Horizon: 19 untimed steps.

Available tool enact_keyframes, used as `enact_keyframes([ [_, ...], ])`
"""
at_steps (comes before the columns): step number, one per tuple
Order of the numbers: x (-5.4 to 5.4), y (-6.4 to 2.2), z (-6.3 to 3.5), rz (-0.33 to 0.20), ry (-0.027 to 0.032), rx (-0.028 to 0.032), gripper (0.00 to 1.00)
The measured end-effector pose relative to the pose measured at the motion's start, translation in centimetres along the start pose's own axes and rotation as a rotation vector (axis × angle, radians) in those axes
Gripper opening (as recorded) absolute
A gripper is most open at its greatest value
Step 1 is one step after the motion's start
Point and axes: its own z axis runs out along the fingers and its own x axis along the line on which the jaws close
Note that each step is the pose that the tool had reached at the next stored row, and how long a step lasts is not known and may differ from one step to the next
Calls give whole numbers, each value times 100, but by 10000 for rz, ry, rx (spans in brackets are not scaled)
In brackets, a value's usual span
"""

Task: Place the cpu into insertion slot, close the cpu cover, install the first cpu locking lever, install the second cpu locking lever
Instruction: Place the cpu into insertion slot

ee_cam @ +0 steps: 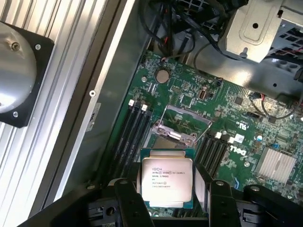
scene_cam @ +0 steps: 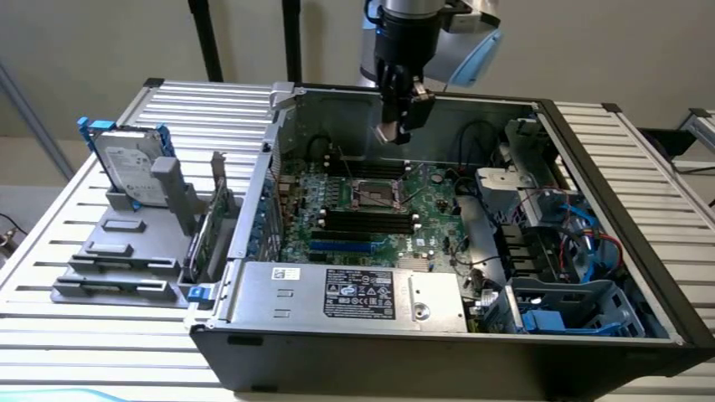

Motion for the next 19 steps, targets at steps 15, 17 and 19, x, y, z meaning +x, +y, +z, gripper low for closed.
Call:
enact_keyframes([
  [15, -3, -8, 135, 2595, -91, 173, 54],
  [17, -4, -9, 157, 2949, -105, 189, 54],
  [19, -5, -10, 182, 3187, -111, 216, 54],
])
